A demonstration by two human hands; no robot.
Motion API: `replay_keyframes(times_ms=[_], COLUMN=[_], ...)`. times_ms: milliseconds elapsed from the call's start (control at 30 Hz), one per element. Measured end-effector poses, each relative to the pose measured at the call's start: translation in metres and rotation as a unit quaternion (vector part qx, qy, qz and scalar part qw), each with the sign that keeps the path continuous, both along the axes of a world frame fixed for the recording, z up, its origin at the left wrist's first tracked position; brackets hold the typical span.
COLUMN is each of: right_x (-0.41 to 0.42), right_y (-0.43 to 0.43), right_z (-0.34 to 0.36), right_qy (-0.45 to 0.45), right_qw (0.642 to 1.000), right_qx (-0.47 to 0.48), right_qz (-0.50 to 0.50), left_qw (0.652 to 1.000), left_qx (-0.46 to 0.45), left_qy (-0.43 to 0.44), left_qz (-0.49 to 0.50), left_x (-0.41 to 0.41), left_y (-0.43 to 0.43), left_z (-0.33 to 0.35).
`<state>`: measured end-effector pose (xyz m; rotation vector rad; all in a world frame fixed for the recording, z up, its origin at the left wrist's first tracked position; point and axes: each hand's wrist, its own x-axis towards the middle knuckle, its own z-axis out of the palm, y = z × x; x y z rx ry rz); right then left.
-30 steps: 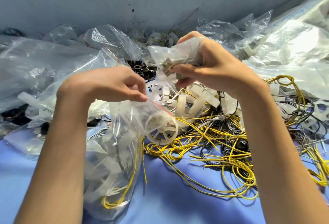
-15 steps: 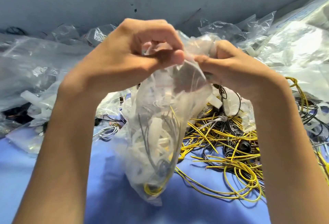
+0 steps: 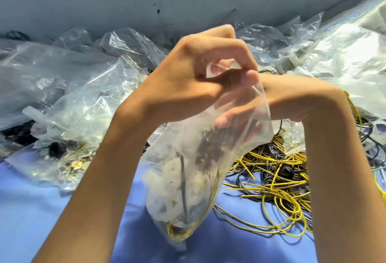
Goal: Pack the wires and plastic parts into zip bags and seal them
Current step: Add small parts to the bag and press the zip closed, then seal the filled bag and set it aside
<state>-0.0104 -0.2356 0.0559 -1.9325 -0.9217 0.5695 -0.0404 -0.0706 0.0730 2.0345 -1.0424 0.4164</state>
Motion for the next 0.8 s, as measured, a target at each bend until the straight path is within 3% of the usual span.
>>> replay_keyframes(times_ms=[67, 133, 267, 333, 433, 500, 667, 800], right_x=[0.003, 0.002, -0.004, -0.003, 0.004, 0.003, -0.002, 0.000], right_y=[0.000, -0.004, -0.009, -0.006, 0.005, 0.011, 0.010, 0.010], right_z=[-0.001, 0.001, 0.003, 0.001, -0.003, -0.003, 0.000, -0.002], right_qy=[-0.009, 0.002, 0.053, 0.047, -0.070, -0.086, 0.055, -0.025], right_qw=[1.000, 0.999, 0.992, 0.994, 0.991, 0.981, 0.996, 0.992], right_qx=[-0.012, 0.033, 0.097, 0.053, -0.085, -0.148, 0.000, -0.110], right_qz=[-0.025, -0.026, 0.063, 0.083, 0.078, 0.092, 0.068, 0.051], left_qw=[1.000, 0.999, 0.998, 0.997, 0.998, 0.999, 0.998, 0.997], left_qx=[-0.016, -0.039, -0.069, -0.072, -0.057, -0.049, -0.069, -0.066], left_qy=[-0.016, -0.023, -0.011, -0.007, -0.005, -0.003, 0.017, 0.016], left_qz=[0.012, 0.018, 0.006, 0.000, -0.003, -0.003, -0.001, 0.019], left_x=[0.001, 0.001, 0.001, 0.001, 0.002, 0.002, 0.008, 0.014], left_y=[0.000, -0.001, 0.001, 0.001, -0.001, -0.003, 0.005, 0.012], left_z=[0.000, 0.000, 0.001, 0.001, -0.001, -0.003, -0.003, -0.006])
